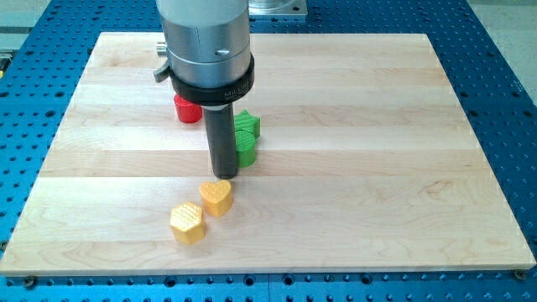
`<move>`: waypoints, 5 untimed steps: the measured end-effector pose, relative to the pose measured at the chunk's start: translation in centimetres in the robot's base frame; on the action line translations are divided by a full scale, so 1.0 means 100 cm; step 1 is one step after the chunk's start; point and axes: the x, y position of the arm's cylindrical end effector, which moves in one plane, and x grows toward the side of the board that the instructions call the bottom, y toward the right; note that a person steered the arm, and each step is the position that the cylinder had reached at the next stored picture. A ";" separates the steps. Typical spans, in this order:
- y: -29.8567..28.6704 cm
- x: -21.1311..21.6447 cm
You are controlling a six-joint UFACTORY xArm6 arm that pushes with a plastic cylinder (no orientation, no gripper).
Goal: Push the yellow blocks downwards
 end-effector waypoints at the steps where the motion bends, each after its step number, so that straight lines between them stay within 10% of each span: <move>1: 0.013 0.007; 5: -0.057 0.074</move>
